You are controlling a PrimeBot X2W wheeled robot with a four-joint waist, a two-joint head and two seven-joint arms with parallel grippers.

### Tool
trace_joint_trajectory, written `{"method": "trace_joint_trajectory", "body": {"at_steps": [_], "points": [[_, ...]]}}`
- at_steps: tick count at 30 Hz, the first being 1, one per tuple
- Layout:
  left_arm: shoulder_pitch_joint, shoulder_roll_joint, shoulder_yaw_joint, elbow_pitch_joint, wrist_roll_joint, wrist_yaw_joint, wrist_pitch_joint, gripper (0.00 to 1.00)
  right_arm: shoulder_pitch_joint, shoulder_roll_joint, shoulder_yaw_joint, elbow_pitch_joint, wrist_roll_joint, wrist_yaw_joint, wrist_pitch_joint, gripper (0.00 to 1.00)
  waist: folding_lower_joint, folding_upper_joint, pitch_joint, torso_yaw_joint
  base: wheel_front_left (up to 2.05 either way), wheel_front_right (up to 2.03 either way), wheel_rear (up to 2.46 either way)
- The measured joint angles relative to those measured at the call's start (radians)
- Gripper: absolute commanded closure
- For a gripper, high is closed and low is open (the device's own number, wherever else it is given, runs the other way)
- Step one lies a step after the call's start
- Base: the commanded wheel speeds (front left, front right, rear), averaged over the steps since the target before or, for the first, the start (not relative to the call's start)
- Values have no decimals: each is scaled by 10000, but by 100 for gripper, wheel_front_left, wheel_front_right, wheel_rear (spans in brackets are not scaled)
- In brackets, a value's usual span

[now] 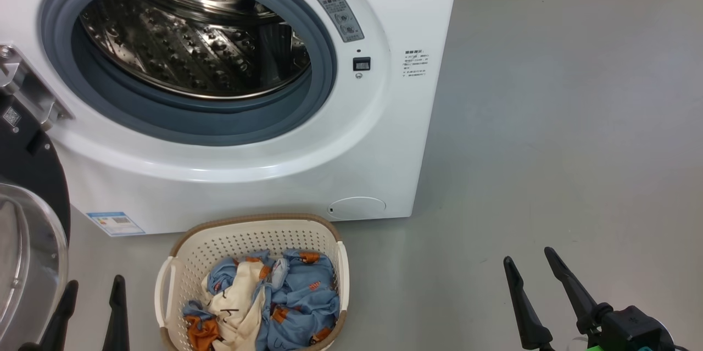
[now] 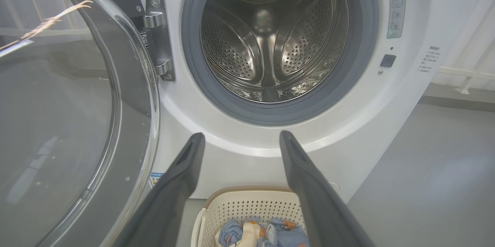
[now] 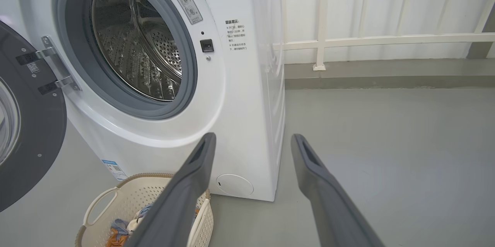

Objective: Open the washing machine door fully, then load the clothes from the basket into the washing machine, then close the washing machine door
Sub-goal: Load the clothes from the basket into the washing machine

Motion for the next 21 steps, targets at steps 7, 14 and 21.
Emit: {"method": "trace_joint_trajectory", "body": {"at_steps": [7,14,21], "points": [[2,107,-157,-48,-12,0,0,0,0,0,0,10,2,0,0,0,0,0,-19,27,0,0,0],[4,201,-397,-67,-272,0,0,0,0,0,48,29,2,0,0,0,0,0,157,-4,0,0,0],[1,539,-790,-67,-761,0,0,0,0,0,184,13,25,0,0,0,0,0,652,-70,0,0,0]]}}
